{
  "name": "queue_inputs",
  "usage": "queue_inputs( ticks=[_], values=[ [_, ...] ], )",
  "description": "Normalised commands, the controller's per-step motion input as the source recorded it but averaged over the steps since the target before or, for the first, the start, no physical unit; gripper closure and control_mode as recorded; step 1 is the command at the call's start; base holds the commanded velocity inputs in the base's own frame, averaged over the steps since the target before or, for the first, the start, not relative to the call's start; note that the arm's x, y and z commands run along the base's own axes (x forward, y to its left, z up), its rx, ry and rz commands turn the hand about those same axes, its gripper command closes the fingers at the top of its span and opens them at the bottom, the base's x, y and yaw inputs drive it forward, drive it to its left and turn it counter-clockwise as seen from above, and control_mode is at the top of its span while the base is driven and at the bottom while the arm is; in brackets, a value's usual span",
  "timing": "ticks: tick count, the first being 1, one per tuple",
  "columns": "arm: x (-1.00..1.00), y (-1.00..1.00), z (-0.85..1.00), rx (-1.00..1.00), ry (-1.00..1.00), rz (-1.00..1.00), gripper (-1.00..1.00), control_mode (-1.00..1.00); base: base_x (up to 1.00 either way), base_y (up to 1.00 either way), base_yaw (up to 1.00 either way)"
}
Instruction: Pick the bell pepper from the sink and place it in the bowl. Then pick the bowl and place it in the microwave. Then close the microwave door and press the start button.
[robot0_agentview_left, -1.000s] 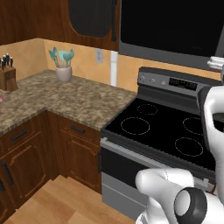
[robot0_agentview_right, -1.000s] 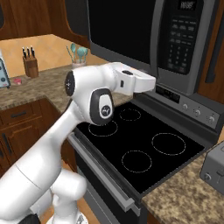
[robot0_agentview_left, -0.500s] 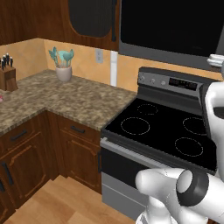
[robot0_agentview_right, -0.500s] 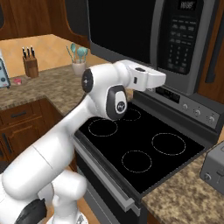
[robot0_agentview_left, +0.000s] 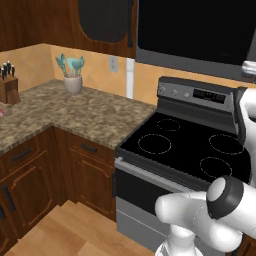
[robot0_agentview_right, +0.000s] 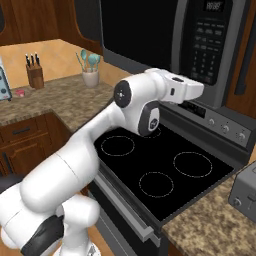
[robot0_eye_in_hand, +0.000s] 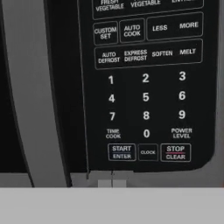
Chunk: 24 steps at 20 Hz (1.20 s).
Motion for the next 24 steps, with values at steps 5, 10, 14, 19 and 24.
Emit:
queue_inputs(
  ticks=[5, 10, 14, 19, 24],
  values=[
    [0.11, -0.03, 0.04, 0.00, 0.00, 0.00, 1.00, -1.00, 0.00, 0.00, 0.00],
    [0.23, 0.00, 0.00, 0.00, 0.00, 0.00, 1.00, -1.00, 0.00, 0.00, 0.00],
    [0.23, -0.04, 0.00, 0.00, 0.00, 0.02, 1.00, -1.00, 0.00, 0.00, 0.00],
    [0.18, -0.06, -0.03, 0.00, 0.00, 0.03, 1.00, -1.00, 0.00, 0.00, 0.00],
    [0.04, -0.19, -0.01, 0.00, -0.01, 0.03, 1.00, -1.00, 0.00, 0.00, 0.00]
  ],
)
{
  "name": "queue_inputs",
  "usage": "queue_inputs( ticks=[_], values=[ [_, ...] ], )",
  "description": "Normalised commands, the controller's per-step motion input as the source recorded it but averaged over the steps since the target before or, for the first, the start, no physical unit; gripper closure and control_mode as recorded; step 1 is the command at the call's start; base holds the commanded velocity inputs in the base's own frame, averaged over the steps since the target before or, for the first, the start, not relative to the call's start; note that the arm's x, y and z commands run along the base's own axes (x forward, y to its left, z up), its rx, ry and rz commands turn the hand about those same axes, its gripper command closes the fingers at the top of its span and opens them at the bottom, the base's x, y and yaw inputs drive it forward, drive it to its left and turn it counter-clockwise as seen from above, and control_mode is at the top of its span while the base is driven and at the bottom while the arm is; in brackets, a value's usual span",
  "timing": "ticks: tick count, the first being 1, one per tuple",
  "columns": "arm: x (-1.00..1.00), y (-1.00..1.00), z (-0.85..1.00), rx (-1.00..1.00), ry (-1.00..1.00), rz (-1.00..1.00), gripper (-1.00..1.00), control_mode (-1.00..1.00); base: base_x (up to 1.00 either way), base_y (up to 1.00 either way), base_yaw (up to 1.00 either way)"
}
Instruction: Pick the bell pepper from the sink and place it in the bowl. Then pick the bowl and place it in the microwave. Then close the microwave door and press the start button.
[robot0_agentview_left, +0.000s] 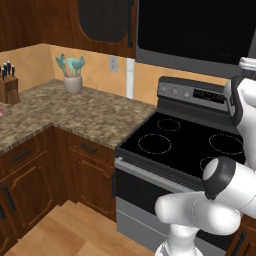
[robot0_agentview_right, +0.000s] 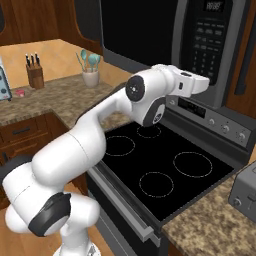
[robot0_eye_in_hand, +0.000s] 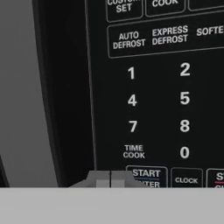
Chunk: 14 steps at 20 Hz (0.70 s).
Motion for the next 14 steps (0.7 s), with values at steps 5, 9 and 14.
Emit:
queue_inputs(
  ticks=[5, 9, 14],
  values=[
    [0.02, -0.22, -0.05, 0.01, -0.02, 0.02, 1.00, -1.00, 0.00, 0.00, 0.00],
    [0.10, -0.39, -0.03, 0.03, -0.01, 0.08, 1.00, -1.00, 0.00, 0.00, 0.00],
    [0.22, -0.67, 0.00, 0.10, 0.00, 0.15, 1.00, -1.00, 0.00, 0.00, 0.00]
  ],
)
